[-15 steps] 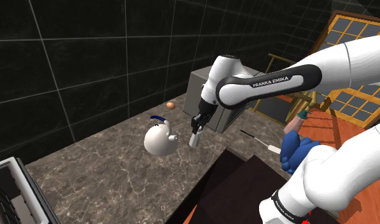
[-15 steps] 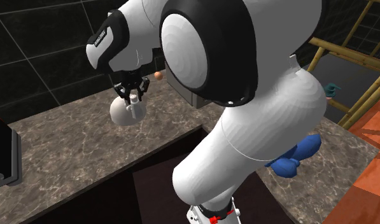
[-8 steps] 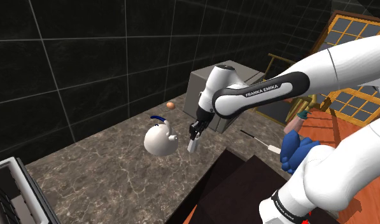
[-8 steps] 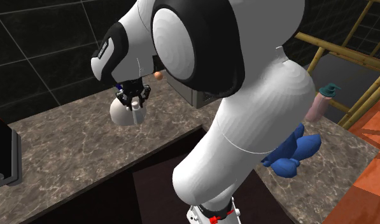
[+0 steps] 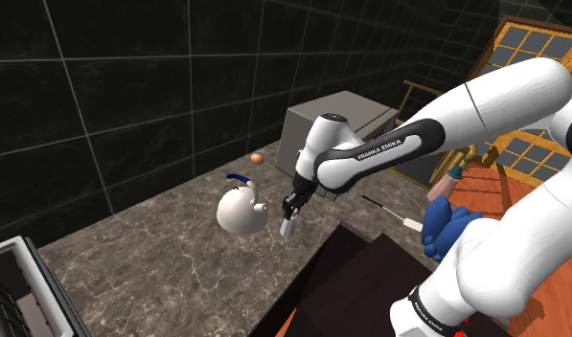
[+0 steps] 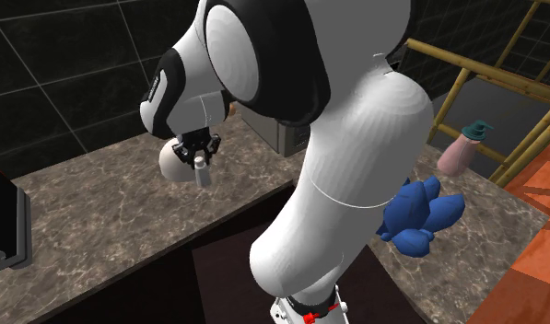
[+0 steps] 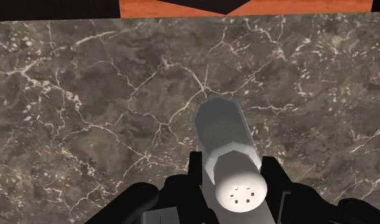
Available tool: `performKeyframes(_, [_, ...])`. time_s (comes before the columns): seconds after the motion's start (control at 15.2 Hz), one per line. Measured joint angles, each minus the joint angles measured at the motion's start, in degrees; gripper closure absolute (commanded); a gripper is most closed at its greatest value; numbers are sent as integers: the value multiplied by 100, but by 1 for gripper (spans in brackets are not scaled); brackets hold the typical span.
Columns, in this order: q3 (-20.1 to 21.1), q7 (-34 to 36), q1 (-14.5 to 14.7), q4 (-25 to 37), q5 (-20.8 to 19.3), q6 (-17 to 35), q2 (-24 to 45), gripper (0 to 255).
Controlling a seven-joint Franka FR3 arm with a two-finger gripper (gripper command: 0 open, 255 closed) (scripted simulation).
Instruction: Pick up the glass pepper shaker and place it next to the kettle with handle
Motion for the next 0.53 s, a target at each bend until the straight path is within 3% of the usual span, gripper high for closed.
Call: performKeyframes(0.53, [22, -59, 21, -141, 50, 689, 548, 255])
